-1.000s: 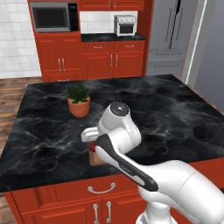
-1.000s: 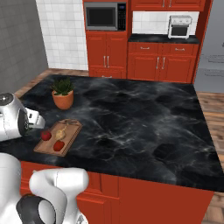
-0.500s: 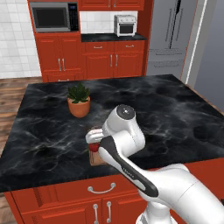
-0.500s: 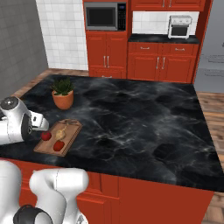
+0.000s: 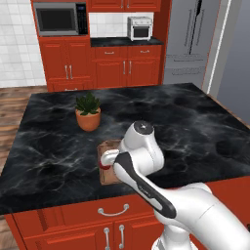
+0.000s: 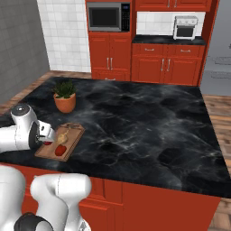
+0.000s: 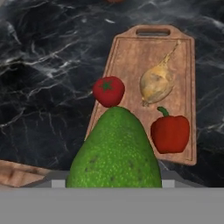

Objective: Place the avocado, onion, tomato, and bell pepper on the cutting board.

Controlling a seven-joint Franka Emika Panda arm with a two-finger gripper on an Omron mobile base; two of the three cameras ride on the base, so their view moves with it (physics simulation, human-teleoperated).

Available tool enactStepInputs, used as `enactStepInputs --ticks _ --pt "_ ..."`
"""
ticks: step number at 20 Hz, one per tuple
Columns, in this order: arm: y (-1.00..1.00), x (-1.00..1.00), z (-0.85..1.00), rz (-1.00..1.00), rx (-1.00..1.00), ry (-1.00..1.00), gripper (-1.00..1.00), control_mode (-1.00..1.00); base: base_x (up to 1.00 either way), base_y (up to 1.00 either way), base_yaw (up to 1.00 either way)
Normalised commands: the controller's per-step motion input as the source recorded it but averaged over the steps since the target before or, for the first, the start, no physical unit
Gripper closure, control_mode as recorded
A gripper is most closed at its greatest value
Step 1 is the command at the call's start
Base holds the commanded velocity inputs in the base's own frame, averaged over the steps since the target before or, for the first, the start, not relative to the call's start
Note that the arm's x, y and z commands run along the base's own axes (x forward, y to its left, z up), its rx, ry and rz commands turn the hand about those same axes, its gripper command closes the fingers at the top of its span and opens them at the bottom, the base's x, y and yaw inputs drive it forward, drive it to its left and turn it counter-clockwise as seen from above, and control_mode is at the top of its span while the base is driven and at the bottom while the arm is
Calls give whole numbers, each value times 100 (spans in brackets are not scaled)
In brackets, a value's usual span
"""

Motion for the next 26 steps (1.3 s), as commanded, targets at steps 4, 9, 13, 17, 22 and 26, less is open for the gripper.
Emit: enactStepInputs --ticks 4,9,13,17,22,26 --pt "0 0 -18 0 0 5 100 -100 0 0 0" --pt "0 0 0 0 -5 0 100 -100 0 0 0" --pt "3 1 -2 0 -11 6 100 -100 0 0 0" --pt "5 7 -12 0 -8 6 100 -100 0 0 0" --pt "0 11 -14 0 -3 4 100 -100 0 0 0" --pt "0 13 -15 0 -2 3 100 -100 0 0 0"
